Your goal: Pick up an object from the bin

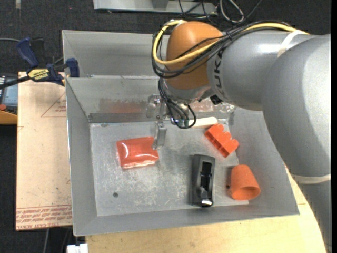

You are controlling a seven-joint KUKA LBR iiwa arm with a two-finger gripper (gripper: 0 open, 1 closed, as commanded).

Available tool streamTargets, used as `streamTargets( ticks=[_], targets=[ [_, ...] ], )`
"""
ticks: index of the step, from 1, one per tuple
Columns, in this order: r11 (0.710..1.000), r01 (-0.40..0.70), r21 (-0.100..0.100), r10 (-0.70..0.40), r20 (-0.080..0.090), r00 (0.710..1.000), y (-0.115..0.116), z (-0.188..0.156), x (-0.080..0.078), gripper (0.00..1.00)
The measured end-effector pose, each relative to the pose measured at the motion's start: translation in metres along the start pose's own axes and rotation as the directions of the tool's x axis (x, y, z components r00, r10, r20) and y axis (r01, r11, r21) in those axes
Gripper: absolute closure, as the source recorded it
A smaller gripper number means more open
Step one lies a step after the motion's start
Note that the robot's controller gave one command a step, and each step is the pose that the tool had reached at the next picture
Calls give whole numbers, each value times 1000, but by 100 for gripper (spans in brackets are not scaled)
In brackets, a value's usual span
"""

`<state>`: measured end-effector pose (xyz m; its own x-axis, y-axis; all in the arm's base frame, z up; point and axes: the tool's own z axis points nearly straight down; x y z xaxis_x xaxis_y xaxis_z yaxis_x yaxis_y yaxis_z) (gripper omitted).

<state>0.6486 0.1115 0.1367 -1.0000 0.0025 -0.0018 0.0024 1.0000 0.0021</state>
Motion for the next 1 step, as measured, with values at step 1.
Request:
streamTargets(
  ticks=[1],
  targets=[
    [991, 133, -2, -133, 5, 991, 15, 65, 30, 100]
  ],
)
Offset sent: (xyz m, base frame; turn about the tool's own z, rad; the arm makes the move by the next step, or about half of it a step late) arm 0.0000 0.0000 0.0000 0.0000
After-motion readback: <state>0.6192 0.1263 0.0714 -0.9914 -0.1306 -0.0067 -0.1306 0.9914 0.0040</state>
